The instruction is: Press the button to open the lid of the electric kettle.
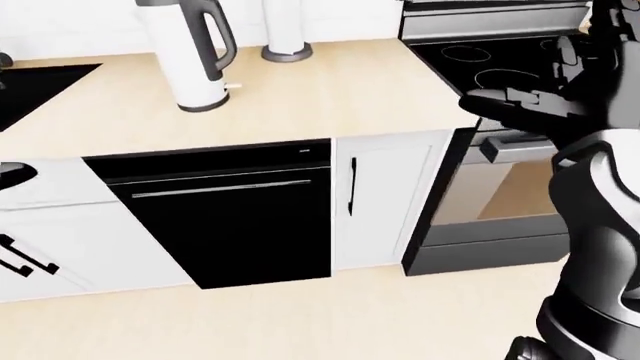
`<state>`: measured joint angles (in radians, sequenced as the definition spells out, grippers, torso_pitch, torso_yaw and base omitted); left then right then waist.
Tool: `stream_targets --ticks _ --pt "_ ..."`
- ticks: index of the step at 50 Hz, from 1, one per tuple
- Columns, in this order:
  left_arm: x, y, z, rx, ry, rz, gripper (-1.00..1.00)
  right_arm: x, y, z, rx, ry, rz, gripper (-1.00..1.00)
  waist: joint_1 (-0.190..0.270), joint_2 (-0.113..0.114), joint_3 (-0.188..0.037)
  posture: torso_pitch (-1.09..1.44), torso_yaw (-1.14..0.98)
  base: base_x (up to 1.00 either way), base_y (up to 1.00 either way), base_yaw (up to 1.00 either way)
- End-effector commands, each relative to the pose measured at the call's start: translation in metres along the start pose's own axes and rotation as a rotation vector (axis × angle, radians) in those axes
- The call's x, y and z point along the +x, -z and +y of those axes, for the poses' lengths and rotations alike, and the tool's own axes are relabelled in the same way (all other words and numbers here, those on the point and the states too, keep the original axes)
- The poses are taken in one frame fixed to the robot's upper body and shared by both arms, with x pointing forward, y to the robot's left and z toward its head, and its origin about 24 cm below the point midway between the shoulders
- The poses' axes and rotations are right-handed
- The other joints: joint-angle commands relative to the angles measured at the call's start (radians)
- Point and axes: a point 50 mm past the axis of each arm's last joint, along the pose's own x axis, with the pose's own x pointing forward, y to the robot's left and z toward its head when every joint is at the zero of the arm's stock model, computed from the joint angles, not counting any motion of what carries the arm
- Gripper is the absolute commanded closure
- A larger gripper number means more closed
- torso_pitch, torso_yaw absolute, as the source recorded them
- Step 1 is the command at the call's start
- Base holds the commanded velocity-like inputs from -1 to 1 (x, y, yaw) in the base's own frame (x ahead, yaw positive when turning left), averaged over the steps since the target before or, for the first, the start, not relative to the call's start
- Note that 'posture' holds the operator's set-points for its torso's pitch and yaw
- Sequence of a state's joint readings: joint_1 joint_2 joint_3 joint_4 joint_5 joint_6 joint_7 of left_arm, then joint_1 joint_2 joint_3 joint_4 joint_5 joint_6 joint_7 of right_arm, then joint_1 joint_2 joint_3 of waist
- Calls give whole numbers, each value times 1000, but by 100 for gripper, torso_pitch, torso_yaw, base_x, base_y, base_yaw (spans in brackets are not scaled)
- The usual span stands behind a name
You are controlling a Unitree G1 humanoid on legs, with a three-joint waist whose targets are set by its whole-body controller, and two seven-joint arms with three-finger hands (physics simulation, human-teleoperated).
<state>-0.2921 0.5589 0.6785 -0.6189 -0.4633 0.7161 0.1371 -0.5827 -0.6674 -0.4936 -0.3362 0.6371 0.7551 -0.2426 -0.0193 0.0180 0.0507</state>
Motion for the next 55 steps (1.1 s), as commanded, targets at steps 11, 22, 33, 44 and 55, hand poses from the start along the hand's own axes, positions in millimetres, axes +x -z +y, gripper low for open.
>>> stream_targets --ticks 11,22,33,44,55 --pt "1 -13 3 9 -13 -55 -100 0 -15 3 15 -17 -53 -100 33 15 -21 0 0 23 27 0" --pt "1 -15 4 6 -15 -59 -100 0 -16 3 21 -20 -55 -100 19 -64 -32 0 0 8 27 0" --pt "1 -16 3 7 -11 -60 -100 0 -17 4 20 -21 -54 -100 25 56 -24 0 0 4 27 0" --pt "0 -16 4 8 -12 -62 -100 0 -17 3 19 -22 -54 -100 23 -54 -24 0 0 3 22 0" --pt "0 -17 3 9 -9 -63 -100 -1 -17 3 16 -23 -55 -100 14 -13 -14 0 0 4 19 0"
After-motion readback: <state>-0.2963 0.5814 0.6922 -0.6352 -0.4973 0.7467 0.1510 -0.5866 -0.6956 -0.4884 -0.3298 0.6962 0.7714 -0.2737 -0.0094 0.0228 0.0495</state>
